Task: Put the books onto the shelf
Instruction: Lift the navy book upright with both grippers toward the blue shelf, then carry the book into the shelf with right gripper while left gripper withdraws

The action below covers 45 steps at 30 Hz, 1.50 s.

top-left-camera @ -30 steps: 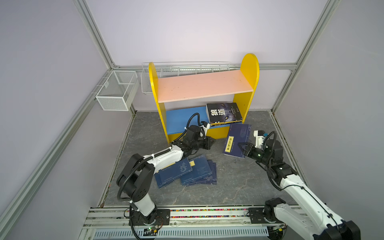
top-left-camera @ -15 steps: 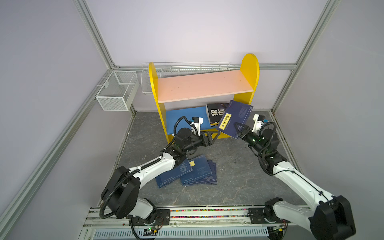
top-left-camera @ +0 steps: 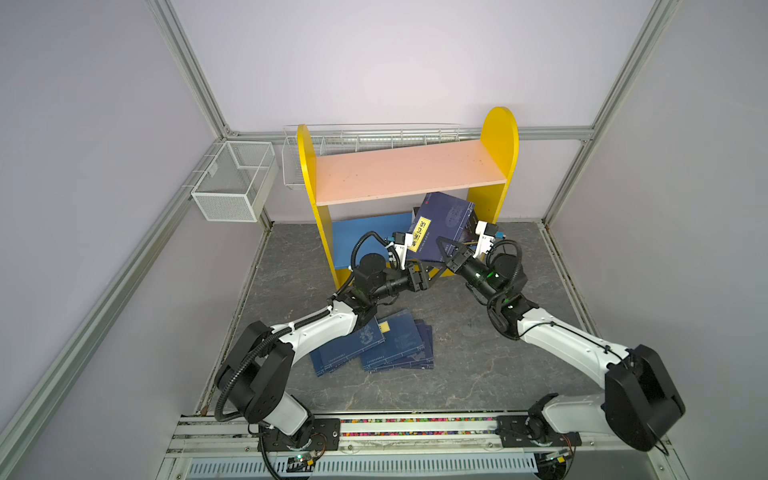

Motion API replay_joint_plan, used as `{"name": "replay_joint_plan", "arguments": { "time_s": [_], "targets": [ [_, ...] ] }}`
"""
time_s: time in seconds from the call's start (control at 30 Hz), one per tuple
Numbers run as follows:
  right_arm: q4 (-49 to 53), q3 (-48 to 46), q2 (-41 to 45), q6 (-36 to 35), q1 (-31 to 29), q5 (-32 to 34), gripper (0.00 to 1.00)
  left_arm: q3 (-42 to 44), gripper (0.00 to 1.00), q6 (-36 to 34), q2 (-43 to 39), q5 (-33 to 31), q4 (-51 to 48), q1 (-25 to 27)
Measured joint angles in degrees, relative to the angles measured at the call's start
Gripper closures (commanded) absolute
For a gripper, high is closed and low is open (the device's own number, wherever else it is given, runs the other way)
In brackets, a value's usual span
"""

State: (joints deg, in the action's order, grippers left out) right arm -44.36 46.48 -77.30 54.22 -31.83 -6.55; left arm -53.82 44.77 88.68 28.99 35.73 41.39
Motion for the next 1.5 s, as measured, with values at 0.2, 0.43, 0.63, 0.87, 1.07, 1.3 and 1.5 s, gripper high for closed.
{"name": "replay_joint_plan", "arguments": {
  "time_s": [0.2,0.43,0.63,0.87,1.07,1.3,1.5],
  "targets": [
    [-0.5,-0.2,0.9,-0.5,-0.3,1.4,0.93,0.2,0.55,2.7,-0.3,-2.1,4.7,-0.5],
    [-0.5,-1.6,2.3,-0.7,-0.5,2.0,0.9,0.5,1.0,3.7,-2.3,-3.8,5.5,-0.5],
    [5.2,-2.7,3.8,-2.0,-0.5,-1.9,0.31,0.4,1.0,1.2,-4.1,-2.4,1.5,-2.0],
    [21.8,-3.5,13.2,-6.3,8.0,-9.0,0.17,0.1,1.0,-8.4,-11.6,7.1,-14.7,-7.6],
    [33.2,-0.9,19.8,-14.7,16.5,-18.5,0.18,-3.0,1.0,-24.2,-18.6,12.8,-38.0,-8.0],
    [40.3,2.1,17.5,-20.2,17.1,-30.8,0.34,-3.0,1.0,-32.5,-21.4,16.0,-50.7,-8.0],
    [39.5,1.6,14.7,-18.5,17.1,-38.0,0.48,-2.8,1.0,-34.8,-23.3,16.1,-51.5,-8.1]
  ]
}}
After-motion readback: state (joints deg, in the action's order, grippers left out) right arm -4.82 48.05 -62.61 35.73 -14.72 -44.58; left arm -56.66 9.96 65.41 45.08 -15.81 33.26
